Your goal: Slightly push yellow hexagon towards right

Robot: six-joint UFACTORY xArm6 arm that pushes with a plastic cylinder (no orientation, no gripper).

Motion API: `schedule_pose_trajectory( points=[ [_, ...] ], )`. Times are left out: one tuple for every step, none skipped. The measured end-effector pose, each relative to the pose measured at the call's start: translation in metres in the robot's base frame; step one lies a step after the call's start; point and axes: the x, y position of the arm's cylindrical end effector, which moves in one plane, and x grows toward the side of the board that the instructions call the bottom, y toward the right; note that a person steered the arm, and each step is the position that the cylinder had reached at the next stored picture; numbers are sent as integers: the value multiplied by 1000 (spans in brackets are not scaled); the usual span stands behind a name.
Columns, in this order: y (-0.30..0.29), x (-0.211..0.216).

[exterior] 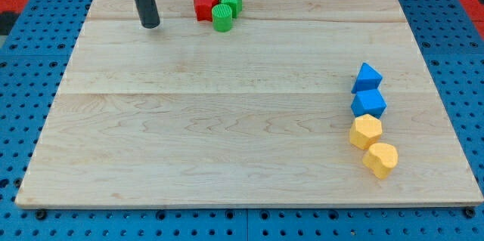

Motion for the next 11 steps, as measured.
schedule_pose_trajectory(
  points=[
    [0,0],
    [0,1],
    [0,1],
    [6,1],
    [33,28],
    [36,41],
    [59,55],
    [112,64],
    [156,64],
    [144,60],
    [57,61]
  ],
)
